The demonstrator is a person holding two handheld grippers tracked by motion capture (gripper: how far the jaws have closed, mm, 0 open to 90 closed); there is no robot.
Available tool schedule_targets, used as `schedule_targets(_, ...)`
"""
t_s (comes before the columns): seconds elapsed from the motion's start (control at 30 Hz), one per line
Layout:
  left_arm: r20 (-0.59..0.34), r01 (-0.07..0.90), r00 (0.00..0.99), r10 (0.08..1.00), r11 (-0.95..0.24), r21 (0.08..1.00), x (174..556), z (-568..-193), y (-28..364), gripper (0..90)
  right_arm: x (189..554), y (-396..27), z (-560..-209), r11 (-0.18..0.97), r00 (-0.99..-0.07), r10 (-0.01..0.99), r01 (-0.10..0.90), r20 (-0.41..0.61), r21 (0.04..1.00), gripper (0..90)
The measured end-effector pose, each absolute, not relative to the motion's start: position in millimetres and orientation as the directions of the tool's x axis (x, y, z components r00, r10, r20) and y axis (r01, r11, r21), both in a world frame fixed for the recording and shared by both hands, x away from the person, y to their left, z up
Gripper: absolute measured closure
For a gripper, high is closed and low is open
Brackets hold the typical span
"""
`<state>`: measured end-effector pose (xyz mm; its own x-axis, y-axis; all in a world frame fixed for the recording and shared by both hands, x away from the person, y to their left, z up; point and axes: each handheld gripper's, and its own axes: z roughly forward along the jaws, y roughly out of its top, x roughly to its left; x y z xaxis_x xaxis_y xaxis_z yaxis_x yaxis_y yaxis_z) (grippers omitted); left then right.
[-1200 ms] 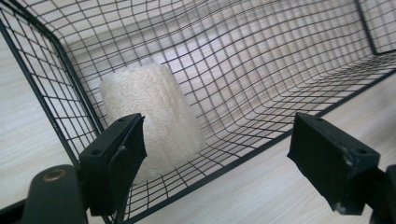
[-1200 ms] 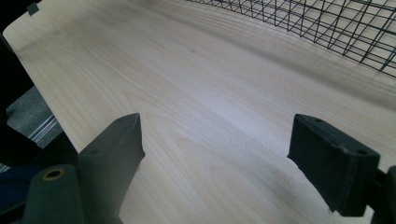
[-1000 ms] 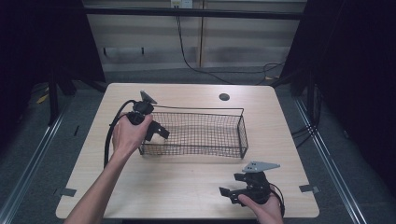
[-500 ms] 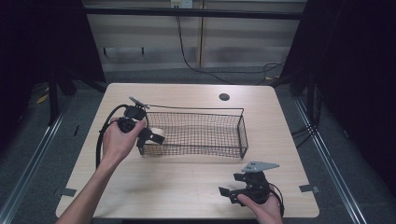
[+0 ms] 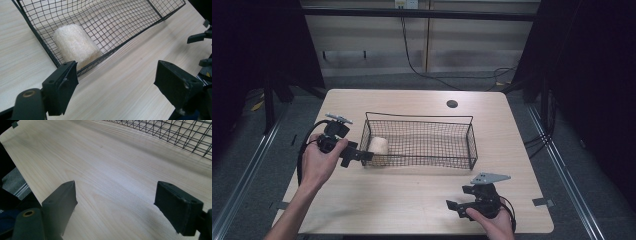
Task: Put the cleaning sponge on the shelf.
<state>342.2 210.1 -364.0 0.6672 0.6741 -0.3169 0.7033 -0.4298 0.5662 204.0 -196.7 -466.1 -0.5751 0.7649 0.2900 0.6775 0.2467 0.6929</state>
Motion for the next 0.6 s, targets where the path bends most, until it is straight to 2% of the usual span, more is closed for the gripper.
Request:
schedule_targets(0.27, -0.286, 0.68, 0.668, 0.687, -0.408, 0.609, 322.7, -379.2, 224.7, 18.2, 204.1, -197.1, -466.1, 0.245, -0.574, 0.765, 0.678, 0.291, 0.693, 17.1)
schedule_targets(0.47, -0.28, 0.674, 0.678, 0.68, -0.421, 0.607, 308.4, -391.1, 235.5, 18.7, 203.8, -197.4, -466.3, 0.251, -0.569, 0.773, 0.68, 0.281, 0.689, 17.1)
schedule_targets(0.6, -0.301, 0.698, 0.641, 0.706, -0.373, 0.611, 298.0, -396.4, 248.2, 19.7, 204.0, -197.7, -466.4, 0.25, -0.569, 0.773, 0.679, 0.28, 0.69, 17.0)
